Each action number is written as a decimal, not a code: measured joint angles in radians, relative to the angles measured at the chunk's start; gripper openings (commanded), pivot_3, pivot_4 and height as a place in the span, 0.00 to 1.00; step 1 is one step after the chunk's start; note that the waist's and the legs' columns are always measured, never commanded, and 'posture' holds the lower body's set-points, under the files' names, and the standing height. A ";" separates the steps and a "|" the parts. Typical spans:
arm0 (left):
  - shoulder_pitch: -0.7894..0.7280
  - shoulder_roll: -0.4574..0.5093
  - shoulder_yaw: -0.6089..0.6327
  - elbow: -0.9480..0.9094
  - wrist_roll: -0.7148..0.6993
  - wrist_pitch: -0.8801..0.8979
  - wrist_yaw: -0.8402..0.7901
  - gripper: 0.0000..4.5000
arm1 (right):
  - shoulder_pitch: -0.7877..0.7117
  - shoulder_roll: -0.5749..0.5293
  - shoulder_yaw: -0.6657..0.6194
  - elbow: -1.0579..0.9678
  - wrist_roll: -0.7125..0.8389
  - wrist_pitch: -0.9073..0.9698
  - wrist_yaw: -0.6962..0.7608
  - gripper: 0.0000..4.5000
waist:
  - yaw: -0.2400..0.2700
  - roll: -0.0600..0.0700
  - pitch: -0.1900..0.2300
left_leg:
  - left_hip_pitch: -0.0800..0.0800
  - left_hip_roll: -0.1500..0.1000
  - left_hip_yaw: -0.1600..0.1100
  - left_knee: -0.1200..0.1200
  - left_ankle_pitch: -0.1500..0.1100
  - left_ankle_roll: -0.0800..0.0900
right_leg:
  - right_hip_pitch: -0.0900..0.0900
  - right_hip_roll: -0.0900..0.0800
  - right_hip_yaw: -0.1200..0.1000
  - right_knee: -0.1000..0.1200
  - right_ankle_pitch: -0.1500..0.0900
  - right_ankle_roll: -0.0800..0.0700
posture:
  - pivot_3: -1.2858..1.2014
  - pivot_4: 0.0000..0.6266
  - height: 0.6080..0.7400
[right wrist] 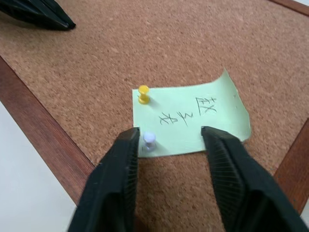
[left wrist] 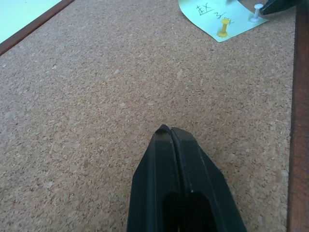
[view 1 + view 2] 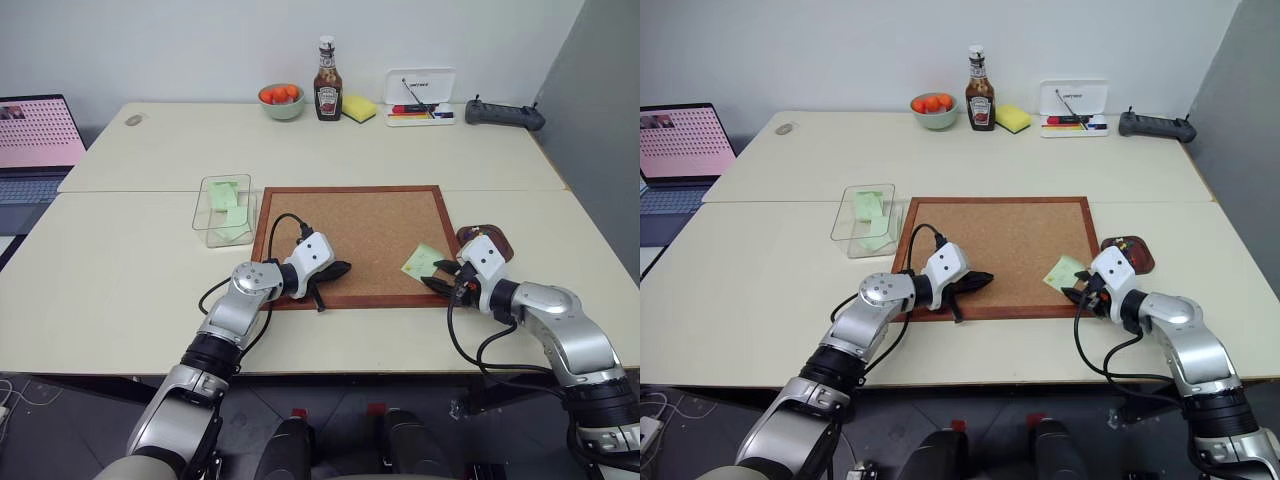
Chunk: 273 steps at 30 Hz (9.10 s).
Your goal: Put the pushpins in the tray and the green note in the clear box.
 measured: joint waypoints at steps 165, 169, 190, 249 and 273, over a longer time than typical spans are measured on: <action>-0.048 -0.285 0.260 -0.050 -0.411 0.374 0.070 0.57 | -0.286 0.103 0.104 -0.003 -0.104 -0.131 0.054 0.00 | 0.001 -0.003 0.002 | -0.008 -0.001 -0.001 0.000 0.000 0.000 | -0.005 0.000 -0.001 -0.002 0.000 0.000 | 0.52 0.24 1.00; -0.055 -0.283 0.264 -0.033 -0.416 0.380 0.058 0.40 | -0.286 0.107 0.103 -0.017 -0.093 -0.121 0.051 0.00 | 0.001 -0.003 0.002 | -0.008 -0.001 -0.001 0.000 0.000 0.000 | -0.005 0.000 -0.001 -0.002 0.000 0.000 | 0.52 0.24 1.00; -0.051 -0.275 0.244 -0.027 -0.401 0.367 0.038 0.00 | -0.285 0.143 0.088 -0.045 -0.034 -0.044 0.018 0.00 | 0.001 -0.003 0.002 | -0.008 -0.001 -0.001 0.000 0.000 0.000 | -0.005 0.000 -0.001 -0.002 0.000 0.000 | 0.52 0.24 1.00; -0.079 -0.120 0.247 -0.131 -0.278 0.260 0.163 0.00 | -0.274 -0.135 -0.032 0.248 -0.232 -0.228 -0.087 0.94 | -0.006 -0.003 0.003 | -0.007 0.000 0.000 0.000 0.000 0.000 | -0.006 0.000 0.001 -0.001 0.000 0.000 | 0.52 0.24 1.00; -0.210 0.252 0.373 0.158 -0.028 0.171 0.439 0.04 | -0.501 0.217 0.189 0.038 0.038 0.090 0.079 0.95 | 0.010 -0.004 0.003 | -0.015 -0.002 -0.003 0.001 0.000 0.000 | -0.013 -0.002 -0.002 -0.001 0.003 -0.004 | 0.52 0.24 1.00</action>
